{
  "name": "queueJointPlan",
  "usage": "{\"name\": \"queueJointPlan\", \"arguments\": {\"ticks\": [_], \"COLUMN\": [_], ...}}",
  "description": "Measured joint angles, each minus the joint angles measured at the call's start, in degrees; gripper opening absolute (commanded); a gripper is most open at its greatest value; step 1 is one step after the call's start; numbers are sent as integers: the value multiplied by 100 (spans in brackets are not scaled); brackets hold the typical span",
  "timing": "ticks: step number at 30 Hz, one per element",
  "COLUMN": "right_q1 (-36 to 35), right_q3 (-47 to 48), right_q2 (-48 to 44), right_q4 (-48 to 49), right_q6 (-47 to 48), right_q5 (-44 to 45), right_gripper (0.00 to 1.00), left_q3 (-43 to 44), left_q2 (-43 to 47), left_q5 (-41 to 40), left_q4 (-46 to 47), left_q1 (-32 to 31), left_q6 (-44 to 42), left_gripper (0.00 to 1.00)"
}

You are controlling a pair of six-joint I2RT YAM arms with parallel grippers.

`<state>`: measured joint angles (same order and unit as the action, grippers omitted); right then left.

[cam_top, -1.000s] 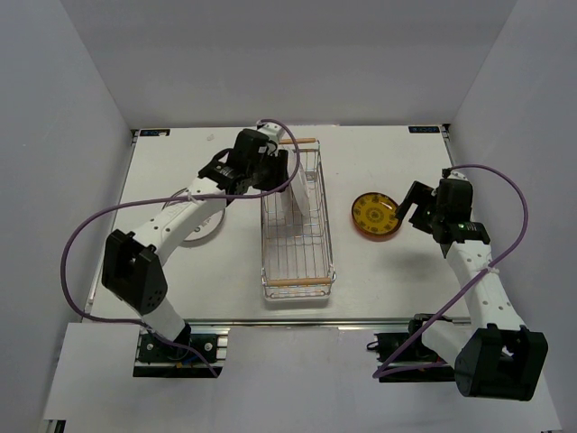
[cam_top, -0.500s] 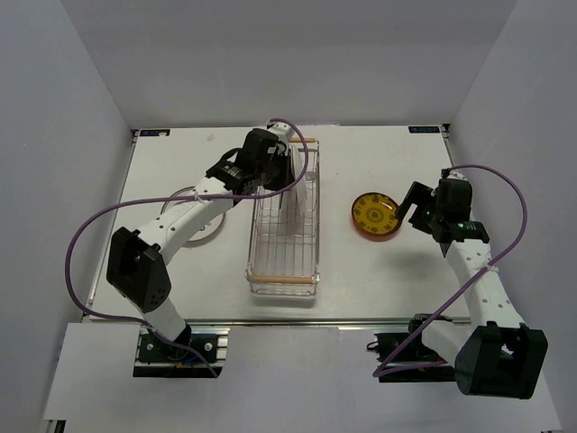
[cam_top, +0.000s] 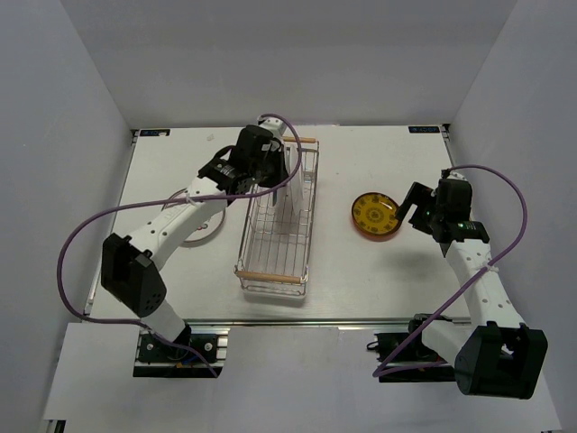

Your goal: Unload the plates from the dish rack

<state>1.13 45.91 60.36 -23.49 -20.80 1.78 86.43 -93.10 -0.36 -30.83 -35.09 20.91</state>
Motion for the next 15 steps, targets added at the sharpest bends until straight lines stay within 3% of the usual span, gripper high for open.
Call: {"name": "queueJointPlan", "arguments": {"ticks": [15], "right_q1": [0], "right_q3": [0], "right_q2": [0], "right_q4": [-33], "right_q6": [0], "right_q5": [0], "right_gripper": [89], "left_q3": [42], "left_q2": [841], "left_q5": [-297], "left_q4": [-216], "left_q1": [46], "left_q6": [251], "left_gripper": [0]}}
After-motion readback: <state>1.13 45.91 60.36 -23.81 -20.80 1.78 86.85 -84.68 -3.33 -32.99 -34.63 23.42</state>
